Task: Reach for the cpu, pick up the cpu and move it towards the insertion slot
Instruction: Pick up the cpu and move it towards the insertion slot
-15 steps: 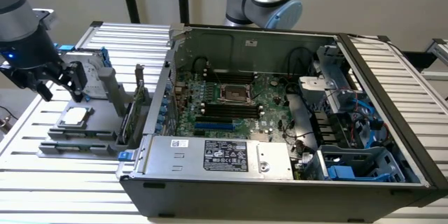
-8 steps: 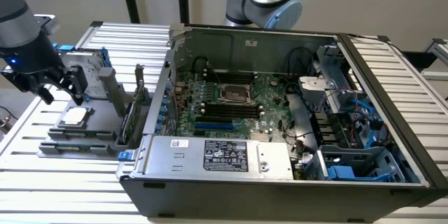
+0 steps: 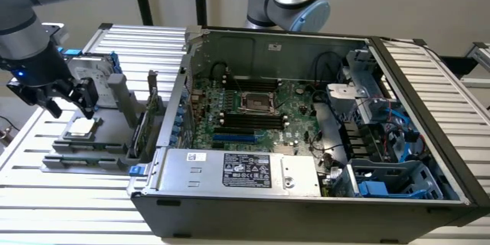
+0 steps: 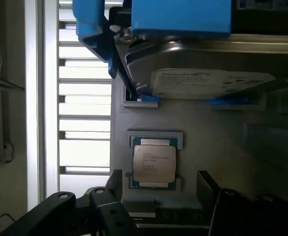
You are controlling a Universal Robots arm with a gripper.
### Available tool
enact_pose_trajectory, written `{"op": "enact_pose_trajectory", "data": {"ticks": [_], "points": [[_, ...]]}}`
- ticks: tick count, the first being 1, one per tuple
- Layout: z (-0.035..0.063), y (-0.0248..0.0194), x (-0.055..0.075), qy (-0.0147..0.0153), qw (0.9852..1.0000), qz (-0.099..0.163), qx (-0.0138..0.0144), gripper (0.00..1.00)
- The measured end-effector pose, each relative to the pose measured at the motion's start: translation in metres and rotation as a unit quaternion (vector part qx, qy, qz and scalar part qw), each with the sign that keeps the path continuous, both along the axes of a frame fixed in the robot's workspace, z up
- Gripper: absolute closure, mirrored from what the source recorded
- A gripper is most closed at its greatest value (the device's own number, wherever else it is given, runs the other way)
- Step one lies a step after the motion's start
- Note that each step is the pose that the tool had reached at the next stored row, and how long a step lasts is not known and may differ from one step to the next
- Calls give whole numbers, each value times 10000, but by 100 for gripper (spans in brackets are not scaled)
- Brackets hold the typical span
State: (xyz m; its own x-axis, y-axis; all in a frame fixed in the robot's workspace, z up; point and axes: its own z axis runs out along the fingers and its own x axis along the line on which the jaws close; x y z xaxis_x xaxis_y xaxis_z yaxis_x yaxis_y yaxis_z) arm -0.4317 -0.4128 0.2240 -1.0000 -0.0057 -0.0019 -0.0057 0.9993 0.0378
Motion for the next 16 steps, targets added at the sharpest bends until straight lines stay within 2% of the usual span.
{"op": "enact_pose_trajectory", "data": {"ticks": [12,16], "points": [[-218,5,0,-1,10000,0,3,29],[-275,4,-1,0,10000,0,31,29]]}}
